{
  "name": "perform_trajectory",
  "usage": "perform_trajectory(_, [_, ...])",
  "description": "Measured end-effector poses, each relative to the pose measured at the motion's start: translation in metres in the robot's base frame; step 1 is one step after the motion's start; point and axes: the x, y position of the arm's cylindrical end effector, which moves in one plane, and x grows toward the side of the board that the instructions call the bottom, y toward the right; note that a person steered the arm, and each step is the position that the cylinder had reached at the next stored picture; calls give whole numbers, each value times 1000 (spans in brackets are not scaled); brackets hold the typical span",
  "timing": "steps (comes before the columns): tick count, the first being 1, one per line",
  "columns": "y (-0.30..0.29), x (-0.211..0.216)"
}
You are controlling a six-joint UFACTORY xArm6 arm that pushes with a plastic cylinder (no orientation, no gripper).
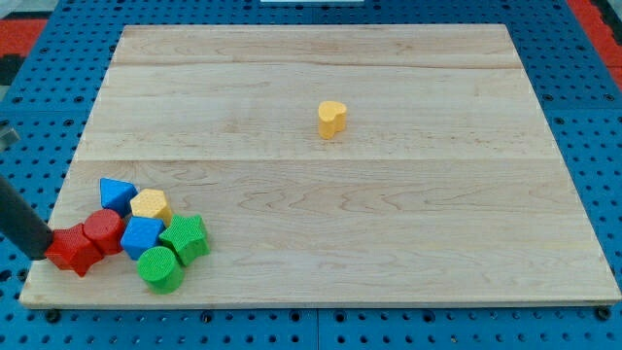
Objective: Place the blue triangle to the top left of the yellow heart
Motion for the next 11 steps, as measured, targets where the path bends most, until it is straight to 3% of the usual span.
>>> perform_trajectory(5, [5, -43])
perform_trajectory(11, [42, -51])
